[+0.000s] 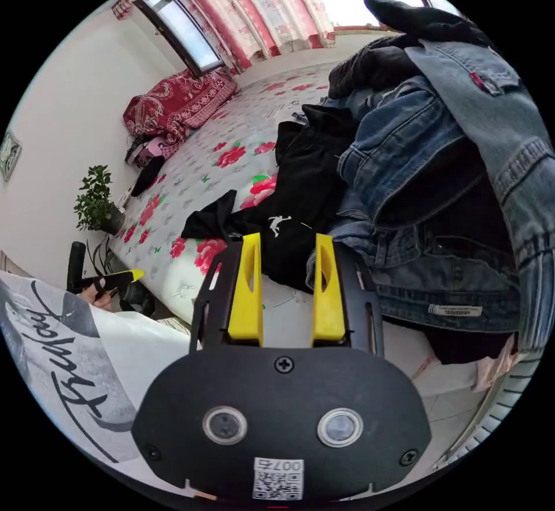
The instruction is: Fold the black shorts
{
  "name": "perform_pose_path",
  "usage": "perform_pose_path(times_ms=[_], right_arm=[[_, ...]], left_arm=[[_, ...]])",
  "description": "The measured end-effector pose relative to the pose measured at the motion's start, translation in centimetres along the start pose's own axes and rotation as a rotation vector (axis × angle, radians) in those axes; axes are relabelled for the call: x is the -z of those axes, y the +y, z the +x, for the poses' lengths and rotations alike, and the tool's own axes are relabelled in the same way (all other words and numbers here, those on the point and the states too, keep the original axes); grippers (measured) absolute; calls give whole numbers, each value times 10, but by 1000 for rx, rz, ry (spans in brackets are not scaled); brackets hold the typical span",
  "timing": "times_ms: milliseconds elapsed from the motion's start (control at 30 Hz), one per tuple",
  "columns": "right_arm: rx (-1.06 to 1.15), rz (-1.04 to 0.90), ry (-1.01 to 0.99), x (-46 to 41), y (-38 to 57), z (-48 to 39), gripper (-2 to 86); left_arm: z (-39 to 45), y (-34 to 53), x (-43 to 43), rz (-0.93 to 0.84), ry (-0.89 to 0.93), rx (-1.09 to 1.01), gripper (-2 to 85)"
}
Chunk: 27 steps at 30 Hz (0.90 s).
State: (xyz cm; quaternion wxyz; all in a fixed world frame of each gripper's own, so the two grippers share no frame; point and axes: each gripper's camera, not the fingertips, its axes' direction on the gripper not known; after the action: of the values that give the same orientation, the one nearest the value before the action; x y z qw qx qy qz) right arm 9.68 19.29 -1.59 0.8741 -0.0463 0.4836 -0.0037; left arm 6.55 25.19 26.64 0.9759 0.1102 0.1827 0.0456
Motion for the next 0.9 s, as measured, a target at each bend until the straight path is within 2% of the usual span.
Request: perform_pose_path(times_ms=[167,300,333,400,533,633,700,767,800,900], right_arm=[[-30,-200,48,-99,-34,0,83],[-55,-187,279,-117,-31,-26,32],[-49,-170,275,-114,-30,-33,24],[-39,-90,51,-99,-29,-61,11],[62,-57,-177,-102,-33,-147,6],[270,-84,-400,-110,-33,-242,10],[496,-149,-585,-114,-24,-309,21],[616,-215,-611,-122,-16,-341,34],[617,-240,-541,-132,-12,-351,41],[428,-232,-373,-152,-8,-334,56]], left_arm=[[5,-30,0,21,7,-7,50],[-9,-47,17,54,-10,-21,49],[-13,-49,19,55,-9,-15,49],[-32,-59,31,57,-9,5,48],[-62,-81,57,86,20,18,48],[-86,-104,80,101,55,9,50],[-105,-120,99,104,76,-9,51],[-118,-130,113,96,77,-20,51],[-128,-135,121,89,80,-27,49],[-154,-145,140,63,77,-23,53]])
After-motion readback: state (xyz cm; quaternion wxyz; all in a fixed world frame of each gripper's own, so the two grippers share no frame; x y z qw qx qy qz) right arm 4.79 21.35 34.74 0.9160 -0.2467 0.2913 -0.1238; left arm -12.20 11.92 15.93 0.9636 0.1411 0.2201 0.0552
